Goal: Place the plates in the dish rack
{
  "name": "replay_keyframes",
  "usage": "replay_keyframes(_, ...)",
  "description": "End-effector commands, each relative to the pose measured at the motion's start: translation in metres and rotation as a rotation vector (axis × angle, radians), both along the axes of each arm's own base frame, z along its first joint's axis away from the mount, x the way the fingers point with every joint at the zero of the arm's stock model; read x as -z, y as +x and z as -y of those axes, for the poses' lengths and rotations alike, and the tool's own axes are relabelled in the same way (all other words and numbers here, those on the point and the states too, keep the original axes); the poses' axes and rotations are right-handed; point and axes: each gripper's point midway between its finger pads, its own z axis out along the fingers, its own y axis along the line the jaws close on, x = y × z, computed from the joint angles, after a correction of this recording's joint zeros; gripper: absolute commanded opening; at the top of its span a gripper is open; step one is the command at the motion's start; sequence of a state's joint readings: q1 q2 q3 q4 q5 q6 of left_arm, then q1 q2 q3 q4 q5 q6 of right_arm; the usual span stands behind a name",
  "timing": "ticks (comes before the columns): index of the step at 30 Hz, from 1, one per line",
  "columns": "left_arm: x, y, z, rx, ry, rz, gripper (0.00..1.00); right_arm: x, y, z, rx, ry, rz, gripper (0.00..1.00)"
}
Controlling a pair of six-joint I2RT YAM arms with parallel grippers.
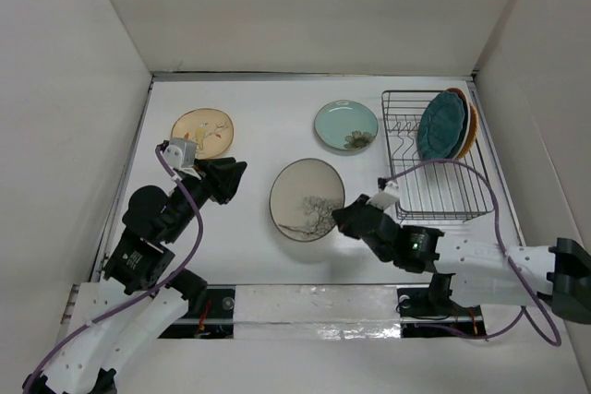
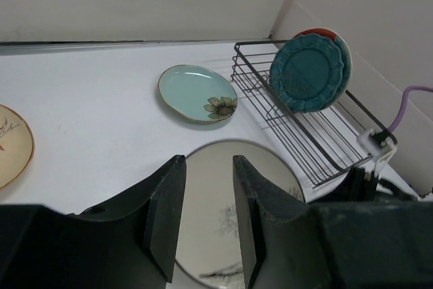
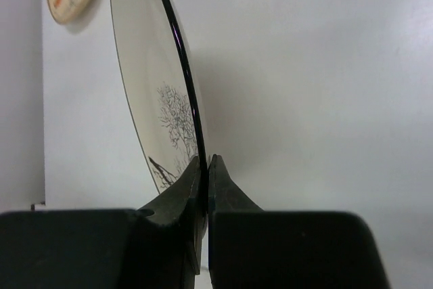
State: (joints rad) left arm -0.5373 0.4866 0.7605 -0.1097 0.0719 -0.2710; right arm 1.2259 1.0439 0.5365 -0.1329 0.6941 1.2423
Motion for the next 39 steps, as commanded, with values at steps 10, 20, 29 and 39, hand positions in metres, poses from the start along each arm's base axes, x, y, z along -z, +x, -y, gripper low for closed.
replay_keyframes(10, -0.017, -0.008, 0.003, 0.035, -0.04, 0.063, 0.31, -0.235, 0.121, 0.156, 0.399, -0.238, 0.524, 0.0)
replay_keyframes(20, -0.018, -0.009, 0.001, 0.029, -0.041, 0.068, 0.31, -0.278, 0.162, 0.284, 0.656, -0.754, 0.433, 0.0)
replay_keyframes(29, -0.016, -0.007, 0.002, 0.024, -0.036, 0.061, 0.31, -0.274, 0.197, 0.321, 0.639, -0.912, 0.326, 0.0)
replay_keyframes(39, -0.015, -0.005, 0.0, 0.015, -0.032, 0.057, 0.31, -0.21, 0.228, 0.324, 0.542, -0.975, 0.164, 0.0)
